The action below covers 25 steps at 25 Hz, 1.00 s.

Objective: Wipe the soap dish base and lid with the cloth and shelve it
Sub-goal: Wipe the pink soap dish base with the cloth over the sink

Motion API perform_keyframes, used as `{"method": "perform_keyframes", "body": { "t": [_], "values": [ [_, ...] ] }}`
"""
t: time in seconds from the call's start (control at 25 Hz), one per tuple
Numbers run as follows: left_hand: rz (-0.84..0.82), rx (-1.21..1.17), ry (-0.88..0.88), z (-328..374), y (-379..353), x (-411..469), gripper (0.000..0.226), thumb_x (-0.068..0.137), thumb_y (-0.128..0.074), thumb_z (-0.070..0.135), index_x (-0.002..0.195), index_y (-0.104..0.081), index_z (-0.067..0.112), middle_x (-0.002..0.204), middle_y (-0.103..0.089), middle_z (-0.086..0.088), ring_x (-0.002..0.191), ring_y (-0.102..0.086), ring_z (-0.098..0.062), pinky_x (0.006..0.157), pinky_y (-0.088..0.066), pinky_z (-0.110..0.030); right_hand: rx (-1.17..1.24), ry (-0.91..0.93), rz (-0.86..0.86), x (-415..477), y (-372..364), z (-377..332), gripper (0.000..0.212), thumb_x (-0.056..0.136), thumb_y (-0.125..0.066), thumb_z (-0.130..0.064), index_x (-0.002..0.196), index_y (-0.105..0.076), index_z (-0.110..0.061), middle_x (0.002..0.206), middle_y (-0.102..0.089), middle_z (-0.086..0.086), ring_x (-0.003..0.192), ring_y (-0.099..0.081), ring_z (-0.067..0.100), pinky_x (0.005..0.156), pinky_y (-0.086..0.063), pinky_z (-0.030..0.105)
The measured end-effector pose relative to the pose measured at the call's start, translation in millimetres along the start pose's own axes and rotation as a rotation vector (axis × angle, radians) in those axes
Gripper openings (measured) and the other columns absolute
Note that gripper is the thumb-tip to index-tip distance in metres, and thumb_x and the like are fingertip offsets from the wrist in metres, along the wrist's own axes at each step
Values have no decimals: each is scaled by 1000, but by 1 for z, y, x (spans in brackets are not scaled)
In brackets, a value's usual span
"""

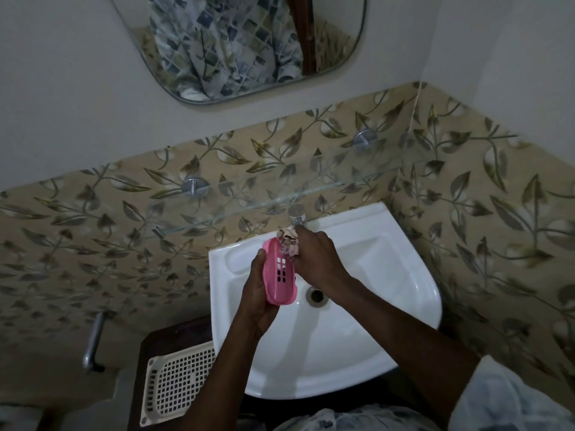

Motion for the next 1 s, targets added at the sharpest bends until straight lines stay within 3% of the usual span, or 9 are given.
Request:
{"method": "perform_keyframes", "body": {
  "t": [0.08, 0.32, 0.44, 0.52, 0.6, 0.72, 0.84, 0.96, 1.0],
  "values": [
    [-18, 0, -21, 4, -3, 3, 44, 102, -40, 47, 119, -68, 17, 102, -75, -9, 86, -71, -21, 80, -55, -36, 4, 152, 24, -3, 1, -4, 26, 87, -65, -8, 112, -65, -7, 104, -72, 13, 97, -66, 32, 83, -53, 38],
    [19, -62, -55, -1, -10, 6, 45, 103, -39, 44, 124, -64, 12, 111, -71, -12, 100, -66, -26, 97, -48, -44, 14, 145, -14, -5, 3, -11, 27, 79, -69, -5, 106, -71, -8, 102, -74, 12, 96, -68, 32, 80, -54, 36],
    [50, -11, -86, -1, -14, 4, 45, 100, -43, 48, 122, -66, 17, 110, -74, -10, 96, -71, -23, 81, -59, -38, 75, -169, -76, 1, 11, -10, 6, 81, -64, -10, 80, -59, -11, 86, -71, 12, 84, -67, 32, 62, -43, 27],
    [47, -12, -98, -2, -14, 3, 48, 100, -42, 51, 121, -66, 15, 111, -74, -14, 99, -73, -26, 74, -60, -38, 180, -351, -171, 4, 9, -3, 11, 81, -67, -12, 79, -56, -12, 76, -65, 7, 67, -63, 20, 54, -41, 22],
    [64, 24, -146, 1, -13, 2, 50, 99, -44, 52, 126, -62, 14, 115, -73, -15, 105, -71, -29, 76, -60, -38, 285, -471, -155, 0, 7, -3, 10, 80, -70, -12, 82, -60, -10, 71, -61, 1, 58, -58, 9, 46, -43, 18],
    [65, 112, -141, 1, -12, 2, 56, 94, -46, 57, 129, -60, 15, 118, -72, -16, 109, -69, -30, 78, -60, -37, 293, -485, -219, -2, 4, 0, 16, 79, -70, -9, 94, -67, -4, 89, -70, 13, 71, -65, 19, 59, -54, 25],
    [45, 148, -115, -5, -12, 2, 54, 95, -44, 57, 130, -60, 19, 119, -72, -12, 109, -69, -27, 78, -60, -35, 369, -515, -84, 10, 14, 4, 13, 79, -71, -9, 91, -65, -5, 93, -70, 14, 74, -64, 20, 58, -51, 23],
    [61, 103, -94, -7, -11, 2, 55, 98, -41, 55, 134, -57, 16, 121, -70, -14, 111, -68, -30, 83, -58, -41, 331, -506, -289, 14, 18, 6, 24, 77, -73, -6, 99, -66, 2, 101, -70, 19, 89, -69, 29, 77, -60, 38],
    [72, 101, -86, -5, -15, 3, 54, 99, -41, 55, 133, -57, 16, 121, -70, -15, 111, -68, -31, 84, -58, -41, 341, -513, -278, 16, 18, 8, 26, 77, -73, -5, 100, -66, 3, 101, -70, 20, 91, -69, 30, 80, -60, 40]
  ]
}}
Point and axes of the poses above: each hand's wrist, its own x-axis towards the middle knuckle, its own y-axis out of the back of the hand, z = x × y, the point moved 1 cm from there along x, towards the middle knuckle
